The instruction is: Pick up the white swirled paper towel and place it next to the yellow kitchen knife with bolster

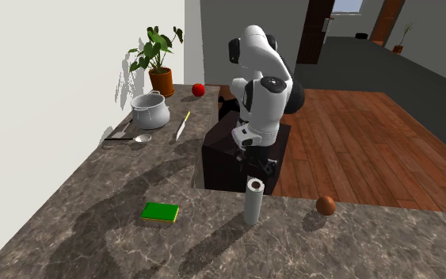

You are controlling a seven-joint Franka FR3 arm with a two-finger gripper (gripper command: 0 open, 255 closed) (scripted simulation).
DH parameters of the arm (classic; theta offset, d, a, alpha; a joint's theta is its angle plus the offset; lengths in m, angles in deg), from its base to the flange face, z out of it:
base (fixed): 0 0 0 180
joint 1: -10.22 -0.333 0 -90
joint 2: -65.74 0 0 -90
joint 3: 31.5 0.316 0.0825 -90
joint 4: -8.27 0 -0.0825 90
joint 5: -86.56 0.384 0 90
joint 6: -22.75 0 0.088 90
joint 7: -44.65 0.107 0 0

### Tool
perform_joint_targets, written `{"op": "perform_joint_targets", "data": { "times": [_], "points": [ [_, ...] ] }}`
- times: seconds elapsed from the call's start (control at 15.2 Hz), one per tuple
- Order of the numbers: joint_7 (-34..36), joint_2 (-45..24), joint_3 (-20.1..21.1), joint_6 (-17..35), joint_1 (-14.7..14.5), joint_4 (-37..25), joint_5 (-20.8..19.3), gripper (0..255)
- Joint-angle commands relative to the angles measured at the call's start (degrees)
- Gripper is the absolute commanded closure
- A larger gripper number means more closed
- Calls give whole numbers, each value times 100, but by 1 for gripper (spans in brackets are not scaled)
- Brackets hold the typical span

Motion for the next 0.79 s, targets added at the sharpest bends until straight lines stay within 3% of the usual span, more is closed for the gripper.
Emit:
{"op": "perform_joint_targets", "data": {
  "times": [0.0, 0.07, 0.73],
  "points": [
    [106, -560, -12, -186, -178, -696, -139, 0],
    [126, -699, -22, -232, -229, -873, -168, 0],
    [174, -823, -64, 278, -197, -480, -226, 0]
  ]
}}
